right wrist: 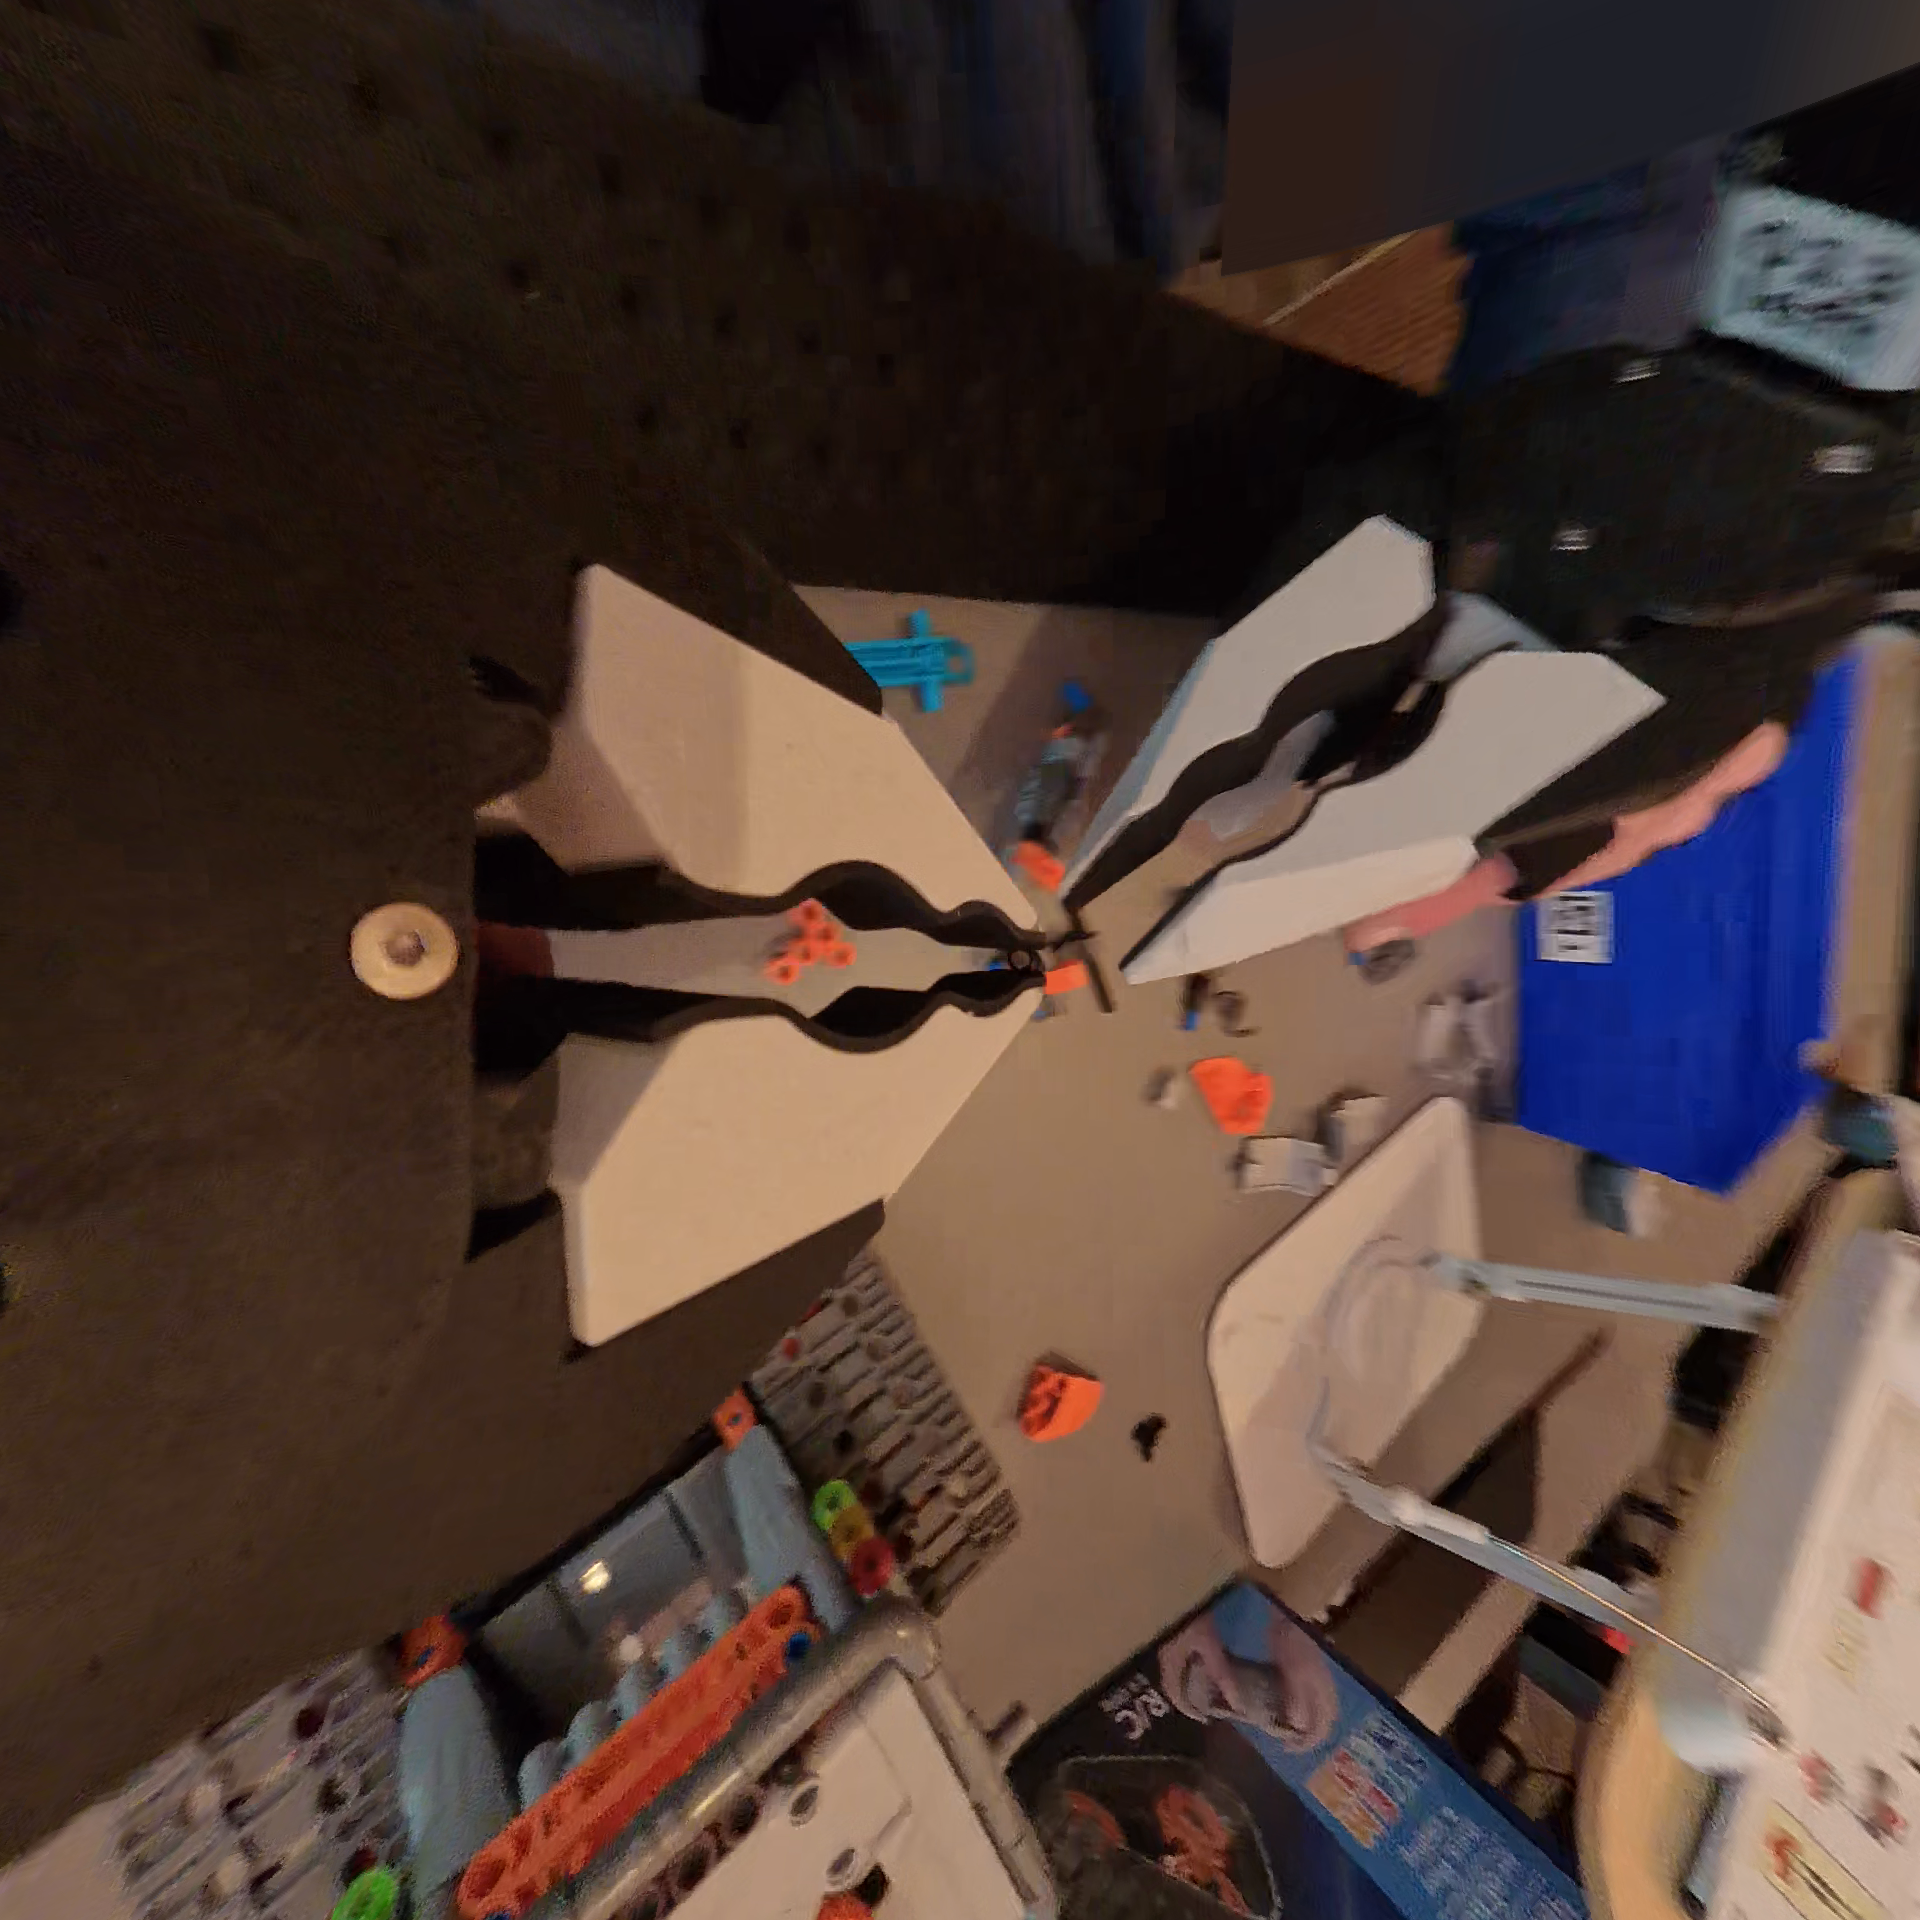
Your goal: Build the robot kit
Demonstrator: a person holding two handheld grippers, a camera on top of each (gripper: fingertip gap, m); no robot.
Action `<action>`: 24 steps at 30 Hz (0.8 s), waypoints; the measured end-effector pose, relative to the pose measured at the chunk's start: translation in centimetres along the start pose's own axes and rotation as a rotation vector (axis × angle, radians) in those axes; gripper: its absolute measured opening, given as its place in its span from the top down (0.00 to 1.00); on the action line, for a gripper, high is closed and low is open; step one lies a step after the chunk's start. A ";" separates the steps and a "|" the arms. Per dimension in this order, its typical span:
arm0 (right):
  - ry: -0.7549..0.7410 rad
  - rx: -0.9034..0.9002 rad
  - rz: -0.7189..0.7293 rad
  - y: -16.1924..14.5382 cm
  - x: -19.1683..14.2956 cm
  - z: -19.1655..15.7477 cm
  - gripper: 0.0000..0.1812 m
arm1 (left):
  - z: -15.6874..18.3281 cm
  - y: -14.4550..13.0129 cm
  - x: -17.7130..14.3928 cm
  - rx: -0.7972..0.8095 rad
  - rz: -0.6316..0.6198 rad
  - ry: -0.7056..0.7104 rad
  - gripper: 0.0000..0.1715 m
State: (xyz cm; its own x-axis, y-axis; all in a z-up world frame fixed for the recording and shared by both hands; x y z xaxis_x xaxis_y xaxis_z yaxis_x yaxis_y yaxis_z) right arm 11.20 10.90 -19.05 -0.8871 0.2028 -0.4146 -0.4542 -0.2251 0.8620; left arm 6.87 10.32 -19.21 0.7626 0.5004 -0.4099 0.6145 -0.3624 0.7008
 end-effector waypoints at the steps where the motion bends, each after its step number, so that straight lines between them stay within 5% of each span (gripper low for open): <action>1: 0.023 -0.038 -0.072 -1.1 0.0 -0.3 0.99 | 0.5 -0.5 0.4 -0.042 -0.027 -0.051 0.91; 10: 0.208 -0.283 -0.401 -5.1 1.7 -1.8 0.99 | 2.7 -4.9 3.3 -0.084 -0.263 -0.384 0.94; 24: 0.313 -0.332 -0.519 -6.3 2.9 -2.0 1.00 | 3.8 -5.5 5.2 -0.042 -0.235 -0.515 0.97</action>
State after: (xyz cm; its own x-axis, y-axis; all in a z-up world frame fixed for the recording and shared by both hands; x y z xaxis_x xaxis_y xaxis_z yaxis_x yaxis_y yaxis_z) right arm 11.33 10.96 -26.27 -0.5075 0.0900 -0.8569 -0.7830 -0.4634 0.4150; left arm 8.24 11.91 -27.46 0.6128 0.1121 -0.7823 0.7792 -0.2510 0.5744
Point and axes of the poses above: each gripper's, where its closed fingertips meet, x out along the fingers, y out of its top, z = x × y across the jaws, the point moved 2 cm from there along -x, back along the fingers, and after that the axes turned 12 degrees about -x, right-handed, at the moved point
